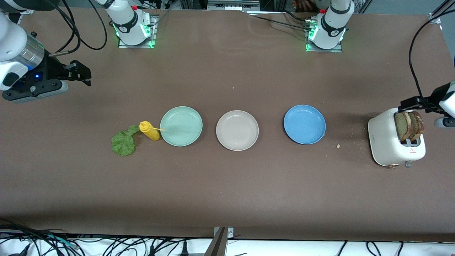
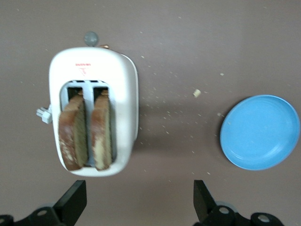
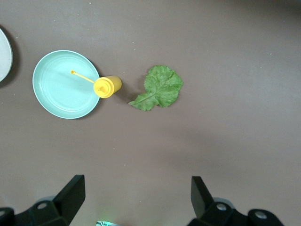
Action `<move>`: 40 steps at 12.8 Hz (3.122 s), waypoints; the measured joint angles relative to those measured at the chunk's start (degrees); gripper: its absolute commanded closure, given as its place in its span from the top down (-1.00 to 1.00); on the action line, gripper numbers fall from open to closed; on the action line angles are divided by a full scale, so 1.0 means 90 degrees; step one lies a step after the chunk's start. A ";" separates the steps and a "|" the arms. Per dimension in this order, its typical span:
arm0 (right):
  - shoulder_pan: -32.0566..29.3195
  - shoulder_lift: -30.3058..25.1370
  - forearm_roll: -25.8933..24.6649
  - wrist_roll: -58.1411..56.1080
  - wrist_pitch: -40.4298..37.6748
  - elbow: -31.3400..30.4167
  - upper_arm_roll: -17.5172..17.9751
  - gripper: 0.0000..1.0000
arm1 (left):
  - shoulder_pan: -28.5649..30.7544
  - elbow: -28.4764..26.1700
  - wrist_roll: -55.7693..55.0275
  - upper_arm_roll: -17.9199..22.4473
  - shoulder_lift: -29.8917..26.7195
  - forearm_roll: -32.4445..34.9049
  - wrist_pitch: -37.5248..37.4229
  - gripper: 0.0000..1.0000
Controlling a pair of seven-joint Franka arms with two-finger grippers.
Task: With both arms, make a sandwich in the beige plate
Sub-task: 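Move the left gripper down onto a bread slice in the toaster, then grasp the bread slice with the left gripper and lift it out, then carry the bread slice with the left gripper onto the beige plate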
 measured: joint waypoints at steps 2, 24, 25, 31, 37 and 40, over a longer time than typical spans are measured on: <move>0.0000 -0.0003 0.0000 0.0000 -0.0007 0.0000 0.0006 1.00 | 0.0152 -0.0352 0.0074 -0.0001 0.0131 0.0089 0.0653 1.00; -0.0028 -0.0001 0.0126 0.0009 0.0013 0.0000 -0.0111 1.00 | 0.0395 -0.1748 0.0083 -0.0099 -0.0342 0.1246 0.2298 -1.00; -0.0030 -0.0001 0.0126 0.0009 0.0013 0.0000 -0.0114 1.00 | 0.0391 -0.1535 0.0087 -0.0172 -0.0418 0.1247 0.1948 -1.00; -0.0034 0.0005 0.0127 0.0016 0.0008 0.0000 -0.0196 1.00 | 0.0359 -0.0553 -0.0030 -0.1273 -0.0556 0.1241 0.0461 -1.00; -0.0053 0.0014 0.0150 0.0009 0.0011 -0.0002 -0.0294 1.00 | -0.0122 -0.0563 -0.1477 -0.2271 -0.0002 0.0228 0.0248 -1.00; -0.0052 0.0015 0.0155 0.0009 0.0012 -0.0002 -0.0293 1.00 | -0.0666 -0.0312 -0.2128 -0.2290 0.0533 -0.0742 0.0284 -1.00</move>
